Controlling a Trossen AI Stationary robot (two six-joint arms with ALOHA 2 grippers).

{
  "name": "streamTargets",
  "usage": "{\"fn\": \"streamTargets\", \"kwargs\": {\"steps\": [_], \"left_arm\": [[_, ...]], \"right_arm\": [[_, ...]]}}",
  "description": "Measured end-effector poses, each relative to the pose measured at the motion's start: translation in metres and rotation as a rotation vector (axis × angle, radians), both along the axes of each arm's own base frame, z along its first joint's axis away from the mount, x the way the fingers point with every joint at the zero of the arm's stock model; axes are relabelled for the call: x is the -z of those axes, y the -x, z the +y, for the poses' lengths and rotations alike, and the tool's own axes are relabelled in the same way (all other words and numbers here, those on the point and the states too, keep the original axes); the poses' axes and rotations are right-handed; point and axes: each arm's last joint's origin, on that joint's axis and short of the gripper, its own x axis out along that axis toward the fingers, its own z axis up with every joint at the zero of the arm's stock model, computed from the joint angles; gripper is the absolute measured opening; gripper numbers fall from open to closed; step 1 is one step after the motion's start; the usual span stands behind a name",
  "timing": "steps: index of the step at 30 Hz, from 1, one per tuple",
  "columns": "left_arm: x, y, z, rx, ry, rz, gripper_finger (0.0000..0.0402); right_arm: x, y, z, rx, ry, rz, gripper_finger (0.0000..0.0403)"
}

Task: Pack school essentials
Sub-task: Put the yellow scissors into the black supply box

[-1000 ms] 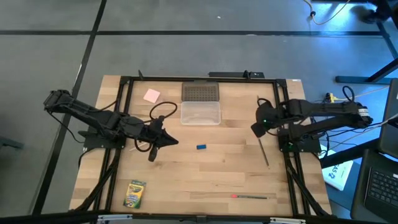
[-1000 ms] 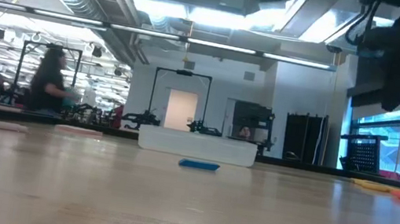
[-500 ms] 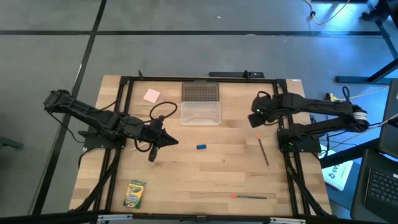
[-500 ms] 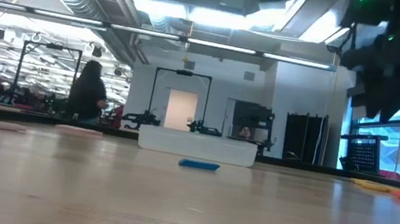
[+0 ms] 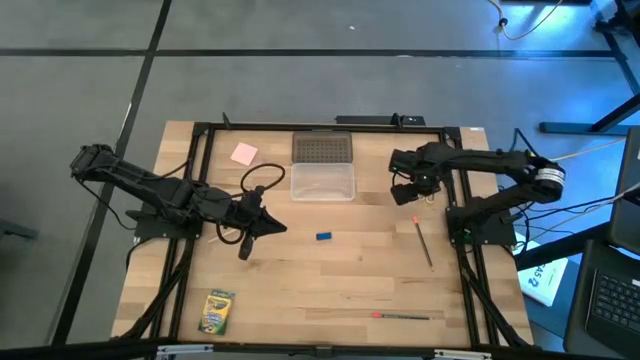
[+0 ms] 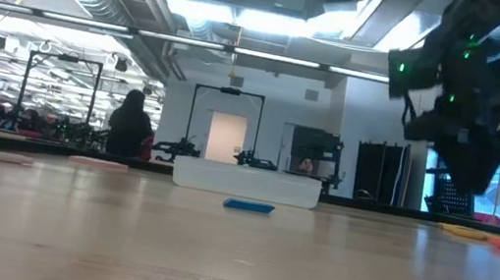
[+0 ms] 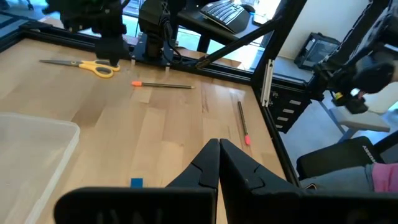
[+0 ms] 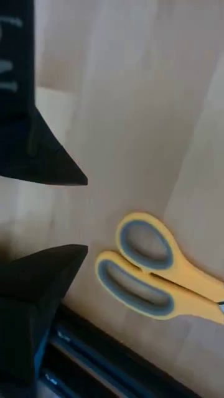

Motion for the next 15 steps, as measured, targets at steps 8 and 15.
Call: {"fn": "streamTargets", "kwargs": {"steps": [8, 15], "left_arm": [[0.0, 0.0, 0.0, -0.001, 0.003, 0.0, 0.0], [0.0, 0.0, 0.0, -0.002, 0.005, 0.0, 0.0]], "right_arm": [[0.019, -0.005, -0.018, 0.016, 0.007, -0.018, 0.0168], [0.025, -0.007, -0.021, 0.022, 0.005, 0.004, 0.0168]]}}
